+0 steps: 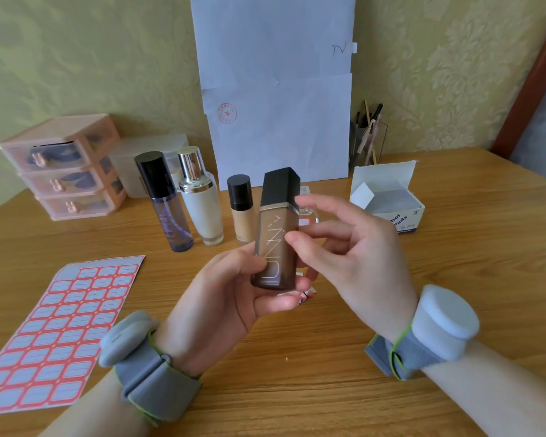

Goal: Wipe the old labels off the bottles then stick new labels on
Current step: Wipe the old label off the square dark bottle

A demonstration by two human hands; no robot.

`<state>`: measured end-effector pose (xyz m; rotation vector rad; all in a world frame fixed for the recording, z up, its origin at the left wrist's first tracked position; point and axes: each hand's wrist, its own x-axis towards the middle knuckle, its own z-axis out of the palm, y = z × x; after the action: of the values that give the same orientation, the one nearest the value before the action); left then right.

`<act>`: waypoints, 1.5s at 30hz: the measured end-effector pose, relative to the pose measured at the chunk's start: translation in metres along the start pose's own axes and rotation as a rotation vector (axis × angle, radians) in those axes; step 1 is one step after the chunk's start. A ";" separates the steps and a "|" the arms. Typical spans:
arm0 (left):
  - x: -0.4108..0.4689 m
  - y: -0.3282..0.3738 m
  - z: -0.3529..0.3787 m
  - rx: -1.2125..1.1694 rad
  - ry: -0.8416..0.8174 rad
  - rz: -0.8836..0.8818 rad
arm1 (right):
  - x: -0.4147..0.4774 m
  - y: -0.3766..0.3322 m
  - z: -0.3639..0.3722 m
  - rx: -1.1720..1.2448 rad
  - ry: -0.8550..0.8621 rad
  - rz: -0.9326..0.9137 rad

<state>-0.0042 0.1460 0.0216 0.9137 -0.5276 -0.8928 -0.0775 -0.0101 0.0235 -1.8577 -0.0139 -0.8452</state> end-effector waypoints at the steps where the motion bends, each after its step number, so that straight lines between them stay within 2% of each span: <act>1: 0.000 0.000 0.000 0.004 -0.009 -0.008 | 0.001 0.000 -0.001 0.002 -0.003 0.001; 14: 0.001 -0.001 -0.003 0.120 0.038 0.024 | 0.002 0.002 -0.001 0.041 -0.023 0.031; 33: 0.000 -0.004 -0.001 0.289 0.119 0.100 | 0.004 0.008 -0.003 -0.119 -0.053 0.020; 41: 0.000 -0.002 -0.002 0.271 0.110 0.102 | 0.005 0.007 -0.003 -0.041 -0.091 0.020; 45: 0.000 -0.003 -0.002 0.237 0.084 0.076 | 0.006 0.010 -0.005 -0.043 -0.044 0.005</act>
<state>-0.0039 0.1456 0.0186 1.1333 -0.5998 -0.7301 -0.0719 -0.0204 0.0197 -1.9158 -0.0187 -0.8065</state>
